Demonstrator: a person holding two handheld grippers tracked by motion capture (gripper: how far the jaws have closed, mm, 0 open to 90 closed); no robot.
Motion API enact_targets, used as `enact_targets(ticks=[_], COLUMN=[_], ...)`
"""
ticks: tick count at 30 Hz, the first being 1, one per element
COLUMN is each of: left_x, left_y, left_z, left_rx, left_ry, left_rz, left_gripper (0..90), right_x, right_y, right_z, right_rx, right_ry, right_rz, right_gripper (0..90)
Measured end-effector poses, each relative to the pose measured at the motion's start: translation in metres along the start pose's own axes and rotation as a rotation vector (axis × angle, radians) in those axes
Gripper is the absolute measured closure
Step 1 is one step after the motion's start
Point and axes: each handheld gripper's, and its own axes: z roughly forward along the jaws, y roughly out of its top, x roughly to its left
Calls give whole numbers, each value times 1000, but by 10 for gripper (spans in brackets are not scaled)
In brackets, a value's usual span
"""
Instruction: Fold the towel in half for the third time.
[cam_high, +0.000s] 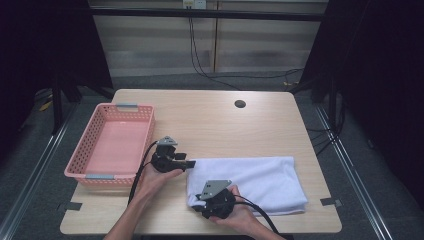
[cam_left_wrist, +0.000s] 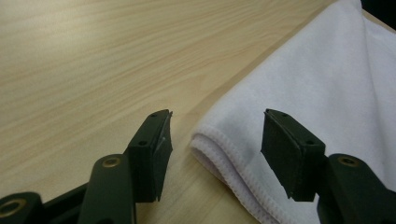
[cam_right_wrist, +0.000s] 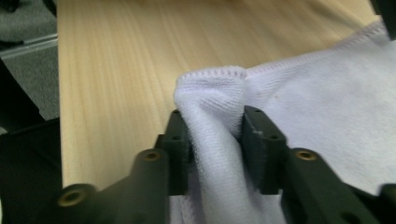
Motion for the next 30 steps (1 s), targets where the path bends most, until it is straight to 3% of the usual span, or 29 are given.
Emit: enact_targets(ticks=[4, 10, 11, 13, 14, 15, 17, 22, 30], left_x=[-4, -5, -6, -9, -9, -10, -12, -5, -9], left_y=[-2, -2, -1, -1, -1, -2, -1, 1, 19], left_z=[5, 11, 12, 13, 13, 13, 13, 7, -6], left_rx=[32, 45, 56, 57, 69, 62, 62, 3, -48], left_ry=[7, -7, -25, -15, -51, -55, -61, -120, -144], left_rz=[41, 70, 88, 96, 101, 103, 100, -7, -18], left_gripper=[412, 430, 478, 527, 594, 692, 767, 797, 796], right_x=[-2, -6, -6, -7, -8, -8, -9, -12, -17], right_y=[1, 2, 2, 2, 2, 2, 2, 6, 16], right_z=[0, -1, -1, -1, -1, -1, -3, -9, -27], right_rx=[6, 9, 8, 7, 5, 6, 7, -18, -90], right_ry=[5, 26, 28, 38, 40, 43, 43, 58, 63], right_rz=[30, 56, 56, 73, 77, 81, 93, 123, 161], right_gripper=[702, 713, 715, 720, 726, 732, 754, 778, 778])
